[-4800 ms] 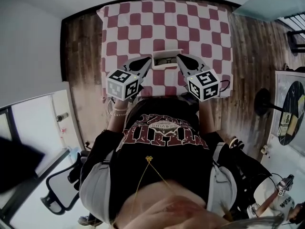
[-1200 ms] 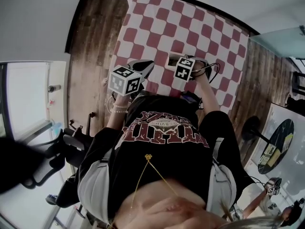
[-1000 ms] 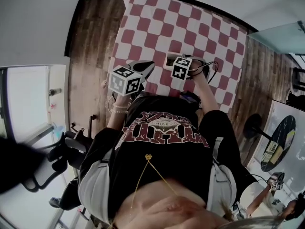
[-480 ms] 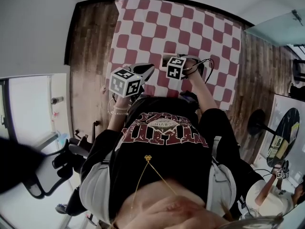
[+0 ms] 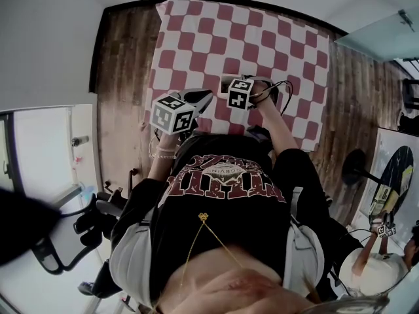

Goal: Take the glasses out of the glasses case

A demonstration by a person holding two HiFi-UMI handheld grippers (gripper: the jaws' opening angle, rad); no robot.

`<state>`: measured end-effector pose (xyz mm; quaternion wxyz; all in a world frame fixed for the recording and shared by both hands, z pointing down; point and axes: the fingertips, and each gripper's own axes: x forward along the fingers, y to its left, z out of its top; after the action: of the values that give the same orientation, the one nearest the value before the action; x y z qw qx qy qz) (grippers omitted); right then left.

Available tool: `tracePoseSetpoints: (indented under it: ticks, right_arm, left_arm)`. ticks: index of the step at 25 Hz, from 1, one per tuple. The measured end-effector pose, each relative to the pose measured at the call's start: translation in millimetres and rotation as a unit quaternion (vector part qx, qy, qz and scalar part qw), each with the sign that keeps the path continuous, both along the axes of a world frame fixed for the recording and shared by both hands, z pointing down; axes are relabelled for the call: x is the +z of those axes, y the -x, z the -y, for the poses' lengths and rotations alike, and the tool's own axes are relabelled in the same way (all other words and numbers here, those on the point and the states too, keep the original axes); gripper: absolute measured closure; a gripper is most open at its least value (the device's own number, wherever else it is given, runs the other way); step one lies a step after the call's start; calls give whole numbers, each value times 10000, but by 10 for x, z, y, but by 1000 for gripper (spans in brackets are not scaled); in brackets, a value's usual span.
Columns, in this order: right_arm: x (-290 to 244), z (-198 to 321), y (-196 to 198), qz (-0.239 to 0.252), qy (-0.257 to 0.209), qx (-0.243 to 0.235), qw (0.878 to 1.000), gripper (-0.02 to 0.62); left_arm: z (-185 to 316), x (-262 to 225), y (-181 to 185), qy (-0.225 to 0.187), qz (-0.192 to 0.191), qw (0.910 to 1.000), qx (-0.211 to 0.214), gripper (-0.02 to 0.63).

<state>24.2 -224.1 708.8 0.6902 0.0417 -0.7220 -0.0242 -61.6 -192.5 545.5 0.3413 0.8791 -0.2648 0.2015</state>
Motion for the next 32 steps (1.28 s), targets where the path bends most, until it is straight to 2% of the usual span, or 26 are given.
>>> tracePoseSetpoints:
  ticks: [23, 32]
  right_arm:
    - [-6, 3, 0, -1, -83, -7, 10000, 561]
    - [-99, 22, -35, 343, -337, 145, 9987, 563]
  left_arm:
    - [-70, 10, -11, 40, -37, 9999, 92, 607]
    - [-85, 7, 43, 28, -34, 10000, 44, 607]
